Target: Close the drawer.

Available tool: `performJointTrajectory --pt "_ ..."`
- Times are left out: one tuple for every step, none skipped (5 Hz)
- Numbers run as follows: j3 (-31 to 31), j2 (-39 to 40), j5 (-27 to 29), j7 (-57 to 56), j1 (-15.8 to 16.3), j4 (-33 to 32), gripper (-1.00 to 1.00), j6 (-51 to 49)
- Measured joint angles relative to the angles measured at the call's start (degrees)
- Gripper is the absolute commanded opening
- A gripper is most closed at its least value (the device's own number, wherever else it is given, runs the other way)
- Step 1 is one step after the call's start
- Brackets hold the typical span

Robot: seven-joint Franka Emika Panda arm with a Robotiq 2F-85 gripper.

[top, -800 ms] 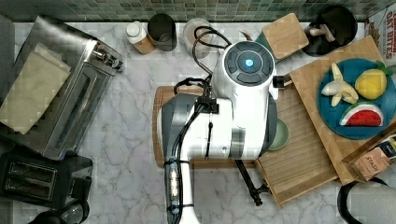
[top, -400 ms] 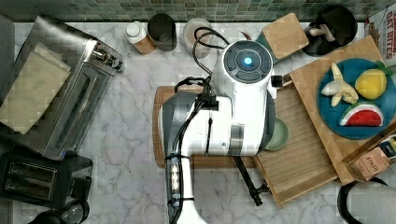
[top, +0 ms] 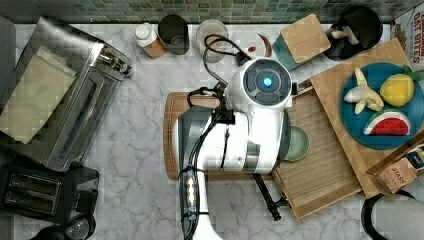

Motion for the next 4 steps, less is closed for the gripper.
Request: performJointTrajectory --pt "0.03 -1.58 2.23 -12.58 0.36 -4.31 -1.00 1.33" --pt "0.53 -3.27 6.15 -20.88 0.45 -8.67 -1.00 3.32" --pt "1.50 -5.17 6.54 -30.98 0.81 -11.81 -1.00 3.15" --pt "1.76 -6.74 3.07 -38.87 2.50 -14.49 -1.00 5.81"
